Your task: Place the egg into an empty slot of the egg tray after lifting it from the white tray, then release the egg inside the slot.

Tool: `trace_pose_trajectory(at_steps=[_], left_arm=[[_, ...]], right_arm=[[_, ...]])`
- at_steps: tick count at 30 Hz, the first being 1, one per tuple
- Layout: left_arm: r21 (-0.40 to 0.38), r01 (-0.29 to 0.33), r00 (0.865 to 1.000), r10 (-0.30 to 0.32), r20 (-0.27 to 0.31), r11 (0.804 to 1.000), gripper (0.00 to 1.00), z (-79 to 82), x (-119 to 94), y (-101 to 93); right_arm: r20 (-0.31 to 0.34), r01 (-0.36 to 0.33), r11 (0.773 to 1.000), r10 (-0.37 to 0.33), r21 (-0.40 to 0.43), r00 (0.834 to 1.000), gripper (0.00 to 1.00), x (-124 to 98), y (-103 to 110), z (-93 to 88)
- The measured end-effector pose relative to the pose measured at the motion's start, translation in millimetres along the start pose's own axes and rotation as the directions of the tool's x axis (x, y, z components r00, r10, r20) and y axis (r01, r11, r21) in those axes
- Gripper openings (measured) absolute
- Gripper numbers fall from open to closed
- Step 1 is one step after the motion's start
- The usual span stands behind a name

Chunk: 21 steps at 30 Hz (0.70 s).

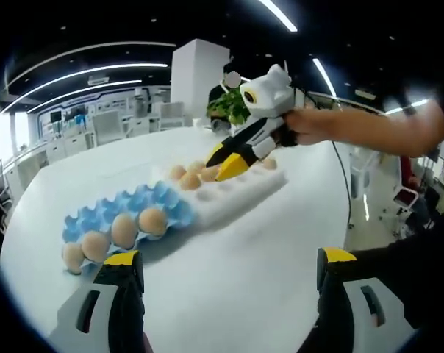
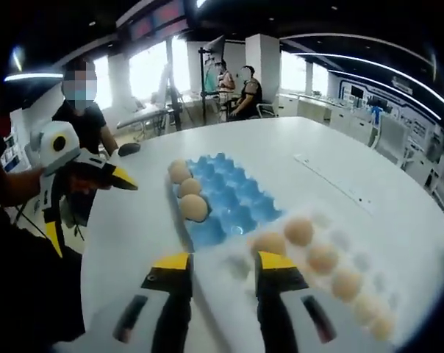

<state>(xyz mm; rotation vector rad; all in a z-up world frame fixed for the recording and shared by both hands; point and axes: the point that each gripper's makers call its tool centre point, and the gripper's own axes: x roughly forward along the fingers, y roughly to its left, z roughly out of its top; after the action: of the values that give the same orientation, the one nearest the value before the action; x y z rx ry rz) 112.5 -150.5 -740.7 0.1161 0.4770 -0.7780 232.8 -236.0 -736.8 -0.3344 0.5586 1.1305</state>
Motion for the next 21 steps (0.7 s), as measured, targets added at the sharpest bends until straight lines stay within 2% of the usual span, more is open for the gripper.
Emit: trace_pose_trajectory(at_steps=[9, 13, 18, 21], left_arm=[[0.006, -0.01, 1.0, 0.01, -0.001, 1.0, 1.0, 0.2, -1, 4.5], [0.01, -0.019, 1.0, 0.019, -0.001, 1.0, 1.0, -0.6, -1, 7.9], [0.002, -0.019, 1.0, 0.019, 0.009, 1.0, 1.0, 0.1, -1, 9.1], [0.018, -0.014, 1.0, 0.015, -0.01, 1.0, 1.0, -3.4, 0, 7.6]], right_arm=[[-0.01, 0.069, 0.997, -0.068, 0.043, 0.998, 0.37, -39, -19, -33.8], [-0.038, 0.116, 0.992, -0.114, 0.052, 0.993, 0.37, -54, -32, -50.9], [-0.03, 0.132, 0.989, -0.131, 0.06, 0.991, 0.36, -68, -37, -60.0], [-0.035, 0.149, 0.987, -0.147, 0.063, 0.988, 0.36, -74, -43, -65.8]])
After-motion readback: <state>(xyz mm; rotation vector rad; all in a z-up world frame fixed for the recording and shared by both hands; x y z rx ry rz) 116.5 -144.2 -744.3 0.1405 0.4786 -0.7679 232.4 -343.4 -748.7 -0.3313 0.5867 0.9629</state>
